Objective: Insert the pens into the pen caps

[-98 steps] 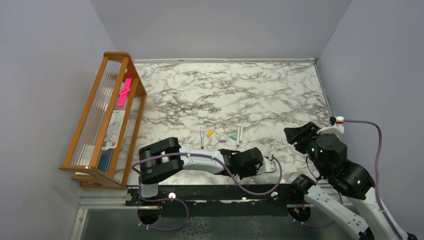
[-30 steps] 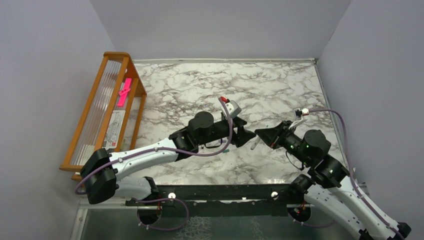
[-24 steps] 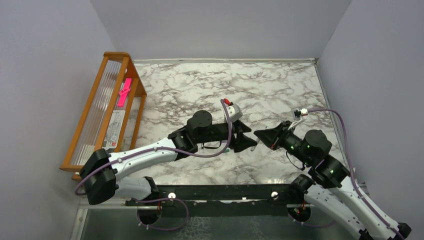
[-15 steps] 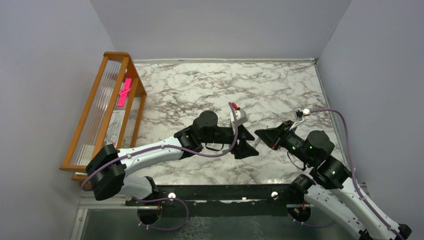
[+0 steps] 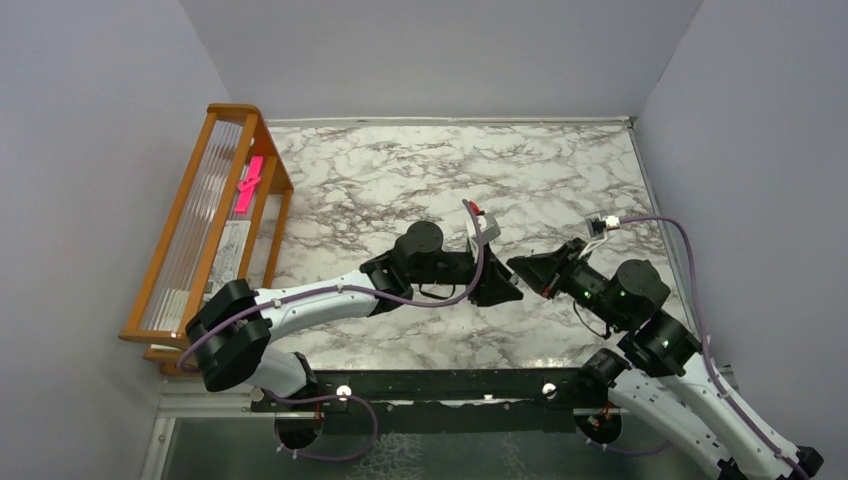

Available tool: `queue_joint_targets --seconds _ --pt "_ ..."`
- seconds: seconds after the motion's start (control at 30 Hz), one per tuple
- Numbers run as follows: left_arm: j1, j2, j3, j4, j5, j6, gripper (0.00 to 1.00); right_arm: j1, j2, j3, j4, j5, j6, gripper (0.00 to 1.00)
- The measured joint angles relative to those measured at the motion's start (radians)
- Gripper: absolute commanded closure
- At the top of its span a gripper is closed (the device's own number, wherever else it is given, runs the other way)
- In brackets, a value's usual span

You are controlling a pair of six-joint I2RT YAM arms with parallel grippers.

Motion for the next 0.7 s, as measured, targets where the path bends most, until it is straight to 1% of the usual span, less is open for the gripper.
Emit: queue_joint_targets --seconds 0.13,0.2,0.3,0.43,0.63,0.67,0.7 --pt "0.0 0.0 0.006 0.019 -0.023 -0.021 0.59 0.0 0.0 -0.008 0.002 0.0 0.0 0.99" --pt "0.0 0.0 0.014 0.026 -0.036 -0.027 0.64 0.0 0.0 -0.014 0.003 0.0 0.0 0.99" --pt "0.0 0.0 0.019 0.032 -0.053 -0.037 0.74 0.0 -0.001 -0.023 0.013 -0.001 0.0 0.99" --pt "0.003 0.001 0.019 0.032 -0.071 -0.063 1.0 0.0 -0.008 -0.023 0.025 -0.004 0.001 0.99" --pt "0.004 0.003 0.017 0.064 -0.066 -0.094 1.0 -0.001 -0.029 -0.029 0.037 -0.004 0.001 0.99" --pt "0.004 0.003 0.012 0.073 -0.07 -0.098 1.0 -0.001 -0.034 -0.035 0.044 -0.004 0.002 0.94" --pt "0.004 0.003 0.002 0.089 -0.08 -0.106 1.0 -0.001 -0.038 -0.042 0.051 -0.004 0.004 0.83"
